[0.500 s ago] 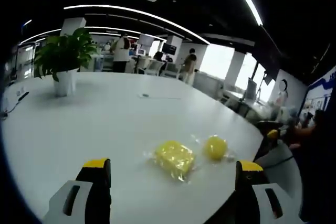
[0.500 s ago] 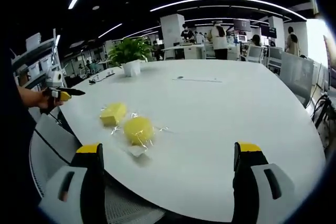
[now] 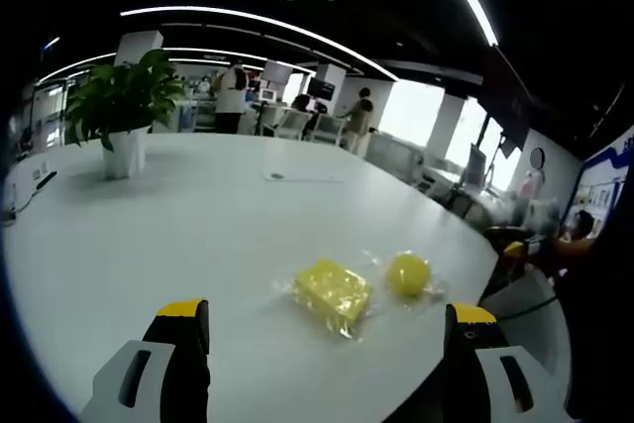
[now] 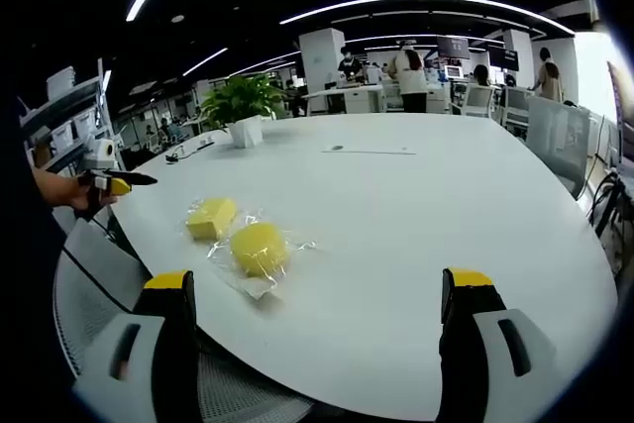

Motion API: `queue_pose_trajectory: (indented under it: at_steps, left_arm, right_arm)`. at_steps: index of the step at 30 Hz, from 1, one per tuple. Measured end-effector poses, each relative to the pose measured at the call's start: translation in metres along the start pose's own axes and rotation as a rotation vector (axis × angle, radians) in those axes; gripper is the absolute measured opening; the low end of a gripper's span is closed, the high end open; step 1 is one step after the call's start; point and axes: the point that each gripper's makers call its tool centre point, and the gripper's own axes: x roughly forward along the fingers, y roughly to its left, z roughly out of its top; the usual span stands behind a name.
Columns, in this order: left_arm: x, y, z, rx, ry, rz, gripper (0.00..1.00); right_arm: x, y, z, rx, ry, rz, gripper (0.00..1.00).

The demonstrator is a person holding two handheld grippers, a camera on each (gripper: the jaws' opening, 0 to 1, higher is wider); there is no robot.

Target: Compare the silicone blocks by pressing each to a similar depth, holding the contact briefly, and releasing to observe deformation and rebound differences across the visible hardness samples.

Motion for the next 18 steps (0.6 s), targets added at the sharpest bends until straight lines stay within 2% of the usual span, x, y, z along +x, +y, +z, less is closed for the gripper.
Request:
queue_pose_trajectory:
  at_steps: [11, 15, 18]
  left_arm:
    - [-0.0006, -0.0006, 0.0059, 0.007, -0.010, 0.002, 1.00]
    - [-0.0024, -0.0008, 0.0021, 0.034, -0.005, 0.018, 1.00]
    - [-0.0027, -0.0020, -0.0014, 0.022, 0.002, 0.015, 1.00]
  right_arm:
    - [0.0056, 0.0018, 0.0003, 0.001, 0.001, 0.011, 0.97]
    - [0.0039, -0.0011, -0.0019, 0.000, 0.007, 0.008, 0.97]
    - [0.0031, -0.0030, -0.0033, 0.007, 0.009, 0.000, 0.97]
